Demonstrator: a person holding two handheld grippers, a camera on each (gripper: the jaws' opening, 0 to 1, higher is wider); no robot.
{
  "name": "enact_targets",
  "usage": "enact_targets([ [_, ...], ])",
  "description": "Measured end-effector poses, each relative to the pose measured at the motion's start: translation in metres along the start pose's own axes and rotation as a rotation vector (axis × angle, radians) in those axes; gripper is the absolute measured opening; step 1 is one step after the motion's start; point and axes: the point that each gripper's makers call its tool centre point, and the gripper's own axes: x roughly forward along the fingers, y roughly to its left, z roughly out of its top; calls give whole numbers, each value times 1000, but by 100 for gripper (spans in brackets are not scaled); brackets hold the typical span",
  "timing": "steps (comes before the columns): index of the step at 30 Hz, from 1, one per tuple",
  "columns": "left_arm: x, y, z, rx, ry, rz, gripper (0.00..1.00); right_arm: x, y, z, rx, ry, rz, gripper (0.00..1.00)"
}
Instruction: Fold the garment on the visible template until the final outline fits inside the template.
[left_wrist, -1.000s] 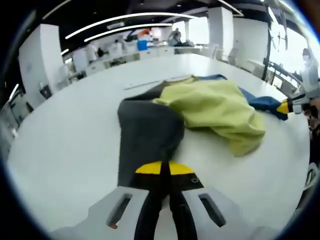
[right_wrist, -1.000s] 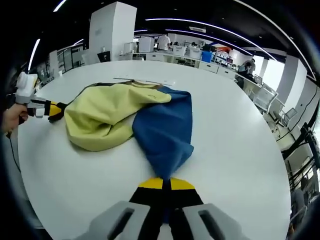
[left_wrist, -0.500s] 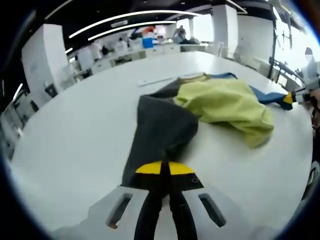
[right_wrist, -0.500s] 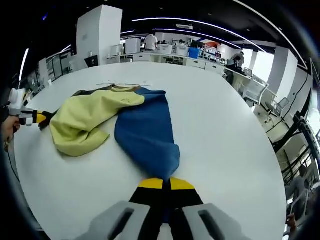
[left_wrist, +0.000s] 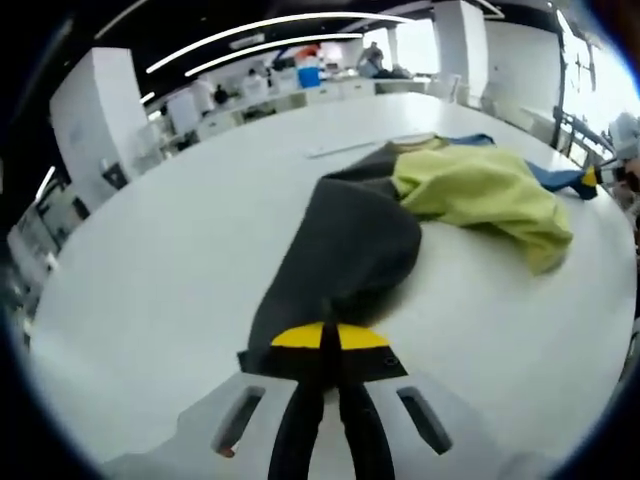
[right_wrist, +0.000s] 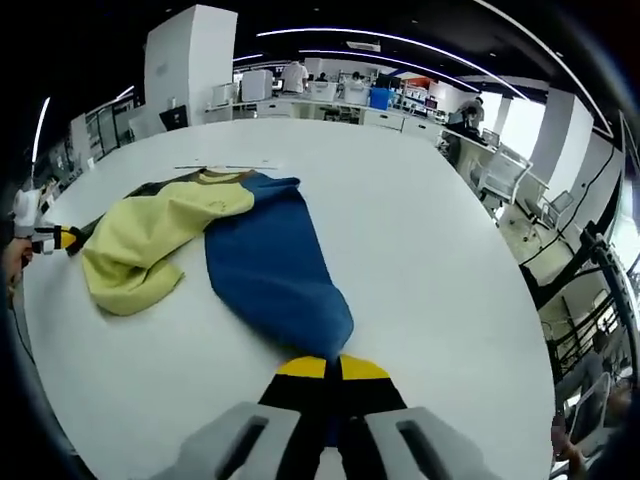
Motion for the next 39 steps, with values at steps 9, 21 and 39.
enact_targets([
  [9, 9, 19, 1, 27, 24, 22, 0, 12, -20, 0, -10, 22, -30, 0],
  [21, 15, 36, 1, -24, 26, 29, 0, 19, -40, 1, 81, 38, -43, 0],
  [39, 15, 63, 3, -20, 31, 73, 0, 14, -70, -9, 38, 84, -110, 0],
])
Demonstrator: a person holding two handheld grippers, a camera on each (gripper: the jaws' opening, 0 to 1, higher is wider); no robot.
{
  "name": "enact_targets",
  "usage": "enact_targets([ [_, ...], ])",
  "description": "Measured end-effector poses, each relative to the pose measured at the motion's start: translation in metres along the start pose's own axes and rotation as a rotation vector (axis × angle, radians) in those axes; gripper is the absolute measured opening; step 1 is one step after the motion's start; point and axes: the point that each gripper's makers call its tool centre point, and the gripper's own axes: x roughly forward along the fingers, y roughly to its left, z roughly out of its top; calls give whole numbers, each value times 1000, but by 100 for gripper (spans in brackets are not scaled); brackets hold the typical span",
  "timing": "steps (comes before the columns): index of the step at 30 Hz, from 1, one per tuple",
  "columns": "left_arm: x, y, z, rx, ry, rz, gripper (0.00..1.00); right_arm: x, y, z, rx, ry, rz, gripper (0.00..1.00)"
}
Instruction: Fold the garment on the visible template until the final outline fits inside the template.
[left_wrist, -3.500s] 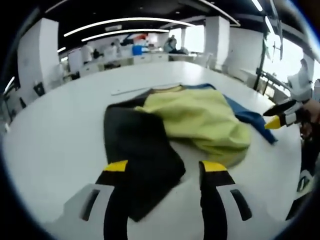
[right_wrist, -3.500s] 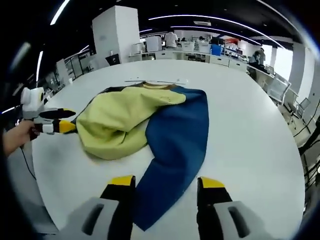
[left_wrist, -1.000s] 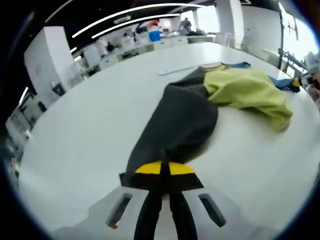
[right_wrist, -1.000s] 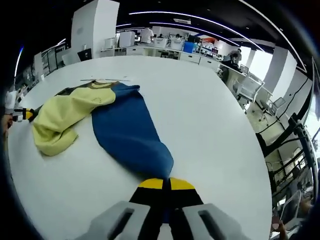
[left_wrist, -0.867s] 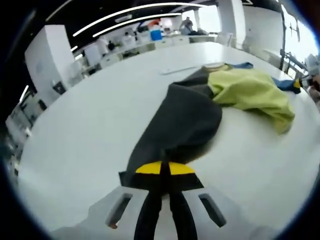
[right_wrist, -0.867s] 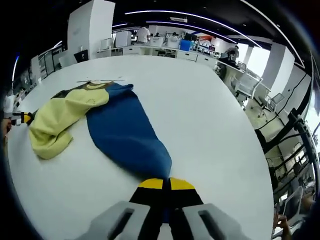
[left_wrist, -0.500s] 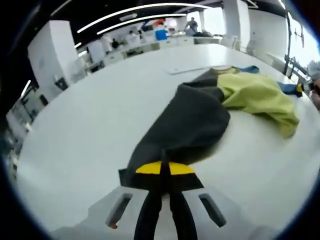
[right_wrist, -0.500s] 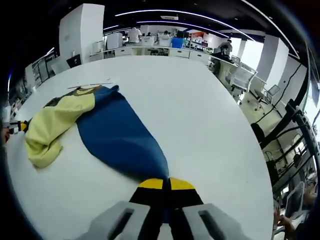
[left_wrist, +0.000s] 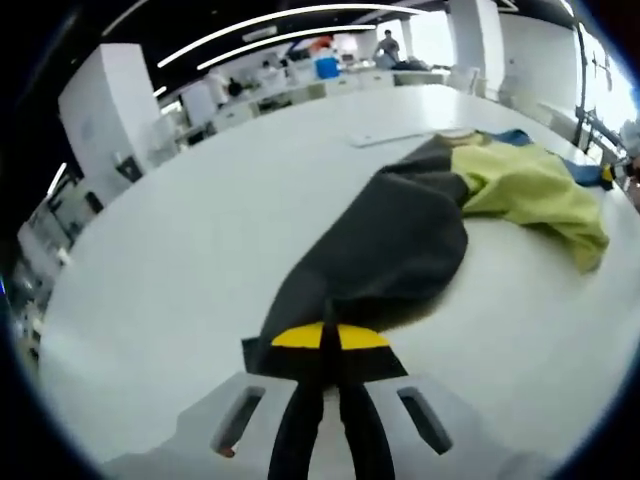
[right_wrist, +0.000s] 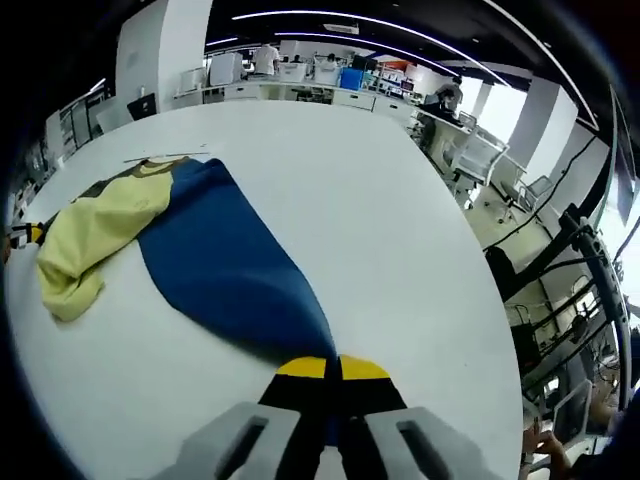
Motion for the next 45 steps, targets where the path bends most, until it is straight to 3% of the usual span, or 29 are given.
enact_targets([
  [24, 6, 26, -1, 13, 27, 35, 0, 0, -18, -4, -13, 14, -21, 0],
  [27, 2, 29, -2, 4, 40, 65, 6, -1, -17, -1, 13, -10, -12, 2],
  [34, -9, 22, 9, -16, -6, 55, 24, -13, -8, 5, 33, -39, 4, 27],
  [41, -23, -1, 20, -23, -69, -7, 41, -30, 27, 20, 2, -102, 96, 38],
  [45, -27, -13, 20, -4, -68, -33, 48, -38, 46, 26, -25, -123, 134, 44],
])
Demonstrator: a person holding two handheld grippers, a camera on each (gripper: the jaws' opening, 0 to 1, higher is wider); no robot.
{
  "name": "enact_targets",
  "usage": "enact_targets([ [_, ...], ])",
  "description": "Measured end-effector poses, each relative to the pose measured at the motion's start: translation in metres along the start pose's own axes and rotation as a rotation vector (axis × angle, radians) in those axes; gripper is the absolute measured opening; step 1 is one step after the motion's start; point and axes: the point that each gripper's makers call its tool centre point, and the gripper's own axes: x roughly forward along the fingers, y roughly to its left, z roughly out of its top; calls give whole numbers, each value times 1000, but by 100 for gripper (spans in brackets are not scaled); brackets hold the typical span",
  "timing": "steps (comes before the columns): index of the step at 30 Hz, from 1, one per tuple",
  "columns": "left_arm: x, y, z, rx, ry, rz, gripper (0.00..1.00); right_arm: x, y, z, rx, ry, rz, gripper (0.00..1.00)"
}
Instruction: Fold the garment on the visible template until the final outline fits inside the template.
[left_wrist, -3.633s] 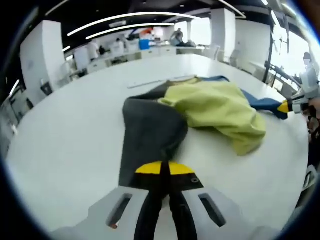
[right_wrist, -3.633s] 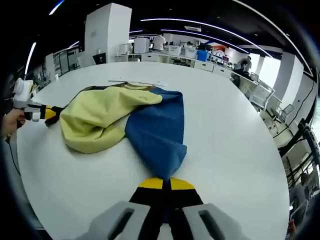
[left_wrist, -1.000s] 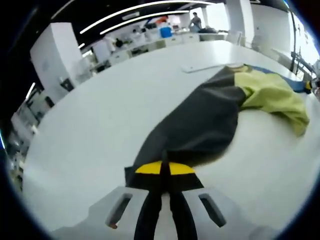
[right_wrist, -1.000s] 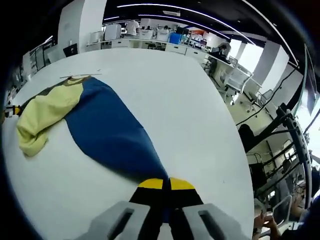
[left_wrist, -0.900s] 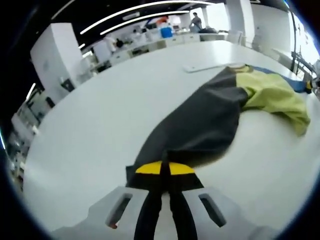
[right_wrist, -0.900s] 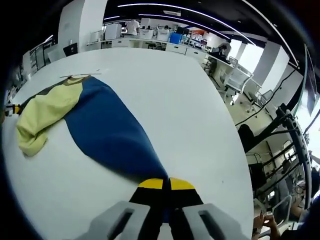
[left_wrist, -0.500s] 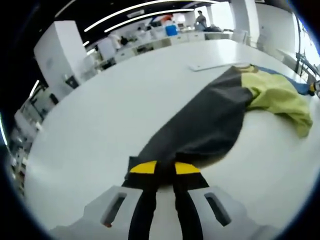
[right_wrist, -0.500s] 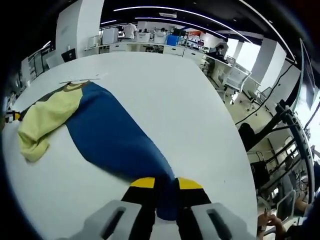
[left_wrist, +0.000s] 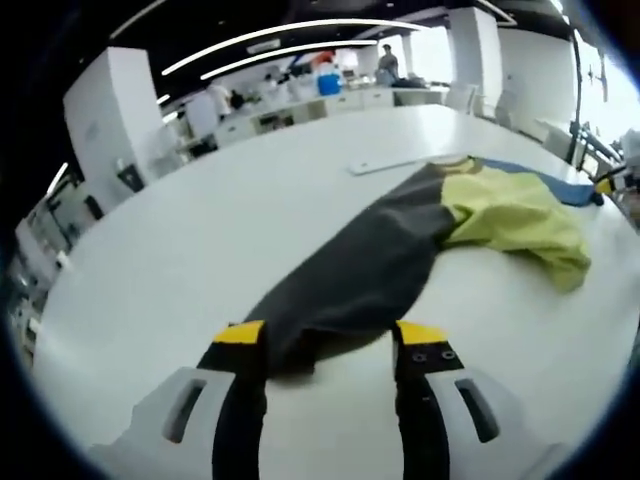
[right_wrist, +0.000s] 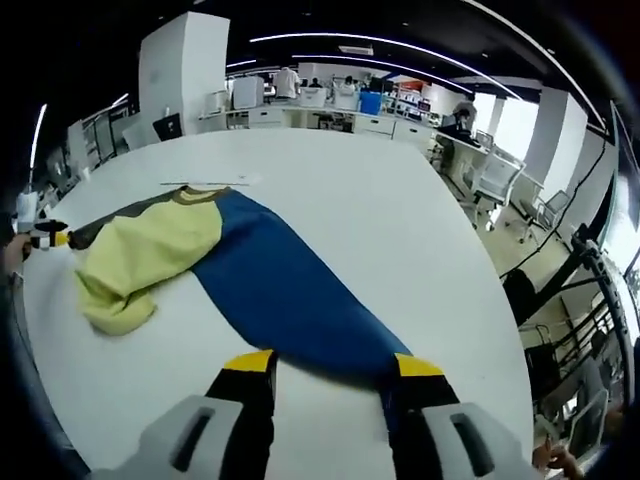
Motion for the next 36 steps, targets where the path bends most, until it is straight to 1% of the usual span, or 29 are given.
enact_targets([
  [3, -4, -12, 2, -22, -20, -39, 53, -3, 21, 7, -16, -18, 50, 45],
  [5, -7, -23, 2, -14, -28, -67, 58, -4, 31, 9, -30, -25, 76, 47],
  [7, -8, -30, 2, -6, -31, -79, 61, -5, 43, 12, -39, -31, 107, 49],
  [10, -9, -40, -1, 35, -28, -100, 62, -5, 57, 15, -57, -32, 141, 50],
  [13, -11, -49, -2, 28, -30, -126, 63, -4, 71, 17, -72, -33, 177, 49],
  [14, -13, -56, 0, 22, -43, -146, 63, -4, 77, 17, -80, -35, 192, 49],
  [17, -17, -69, 1, 24, -69, -165, 61, -3, 91, 16, -116, -29, 220, 49],
  [20, -17, -80, 0, 25, -73, -186, 60, -1, 104, 15, -117, -23, 258, 47],
  [22, -16, -89, -1, 27, -76, -203, 59, 1, 110, 14, -114, -22, 270, 46],
  [25, -16, -104, 0, 30, -75, -237, 58, 6, 120, 11, -154, -14, 282, 45],
  [27, -15, -111, 2, 30, -84, -249, 57, 9, 128, 10, -166, -12, 297, 45],
  [30, -16, -127, 5, 38, -92, -287, 57, 13, 136, 10, -171, -14, 318, 44],
  [32, -16, -138, 8, 52, -100, -311, 56, 19, 142, 10, -176, -18, 334, 44],
  [36, -17, -156, 12, 58, -109, -355, 54, 27, 151, 11, -183, -23, 361, 41],
])
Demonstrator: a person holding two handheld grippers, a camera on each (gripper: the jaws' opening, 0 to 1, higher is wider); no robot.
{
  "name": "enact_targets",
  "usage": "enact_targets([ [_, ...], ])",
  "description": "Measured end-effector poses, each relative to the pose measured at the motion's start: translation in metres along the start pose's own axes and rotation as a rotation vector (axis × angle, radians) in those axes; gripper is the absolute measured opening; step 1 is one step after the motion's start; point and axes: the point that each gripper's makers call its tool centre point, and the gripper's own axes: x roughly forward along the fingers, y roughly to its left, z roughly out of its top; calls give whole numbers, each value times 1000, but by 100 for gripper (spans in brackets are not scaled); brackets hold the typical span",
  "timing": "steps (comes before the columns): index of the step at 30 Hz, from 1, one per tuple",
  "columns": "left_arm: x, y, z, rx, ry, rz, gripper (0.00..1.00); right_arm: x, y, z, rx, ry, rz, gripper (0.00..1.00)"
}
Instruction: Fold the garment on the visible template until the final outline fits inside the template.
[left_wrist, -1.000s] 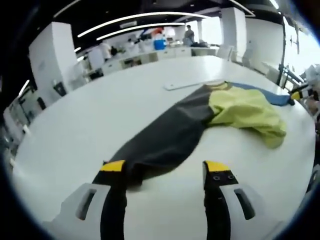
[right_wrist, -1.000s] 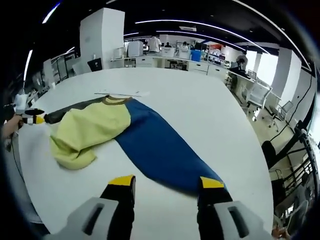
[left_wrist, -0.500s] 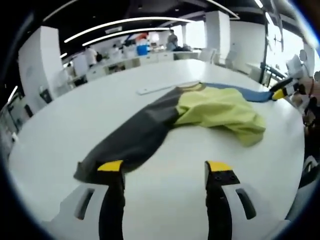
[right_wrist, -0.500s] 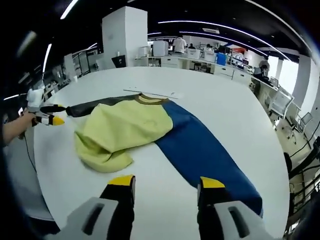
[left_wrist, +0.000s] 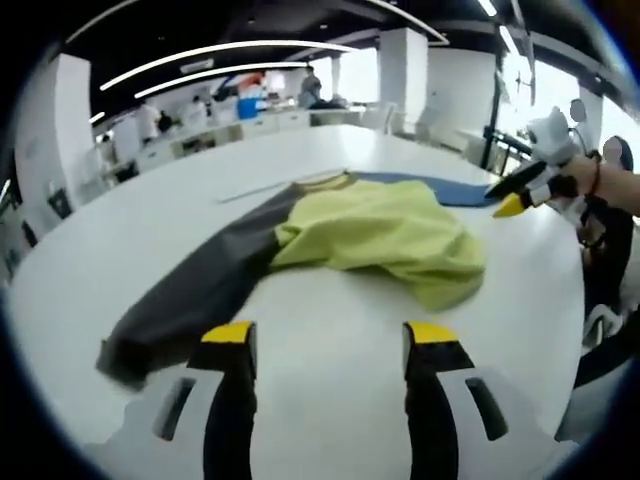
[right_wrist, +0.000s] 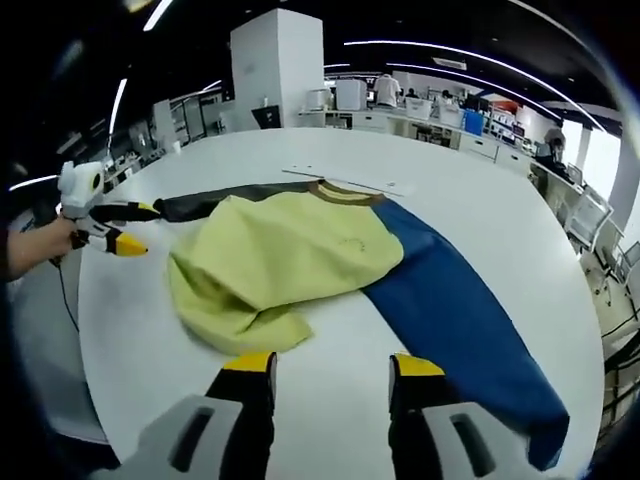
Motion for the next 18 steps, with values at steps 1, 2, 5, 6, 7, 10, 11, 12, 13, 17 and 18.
enact_targets([
  [1, 2, -4, 1, -4, 0, -11, 54, 2, 1, 1, -1, -2, 4, 40],
  [2, 4, -9, 2, -8, -2, -24, 54, 5, 2, 1, -1, -3, 8, 40],
  [5, 10, -21, 2, 5, 5, -50, 54, 12, 5, 2, -11, -6, 17, 37],
  [6, 12, -26, 3, 22, 3, -58, 54, 14, 5, 3, -13, -7, 21, 36],
  [7, 13, -28, 4, 30, 1, -60, 54, 15, 5, 3, -12, -10, 24, 36],
  [10, 17, -35, 7, 52, 0, -67, 52, 19, 5, 4, -23, -14, 30, 34],
  [11, 19, -38, 9, 59, -3, -74, 52, 21, 6, 4, -27, -10, 32, 33],
  [12, 20, -41, 10, 67, -5, -80, 51, 22, 7, 4, -32, -9, 35, 33],
  [13, 23, -44, 11, 78, -5, -83, 50, 23, 8, 4, -37, -10, 39, 32],
  [17, 31, -60, 11, 125, 9, -118, 47, 30, 13, 3, -61, -7, 61, 30],
  [18, 33, -63, 11, 139, 12, -120, 45, 31, 14, 3, -66, -6, 65, 29],
])
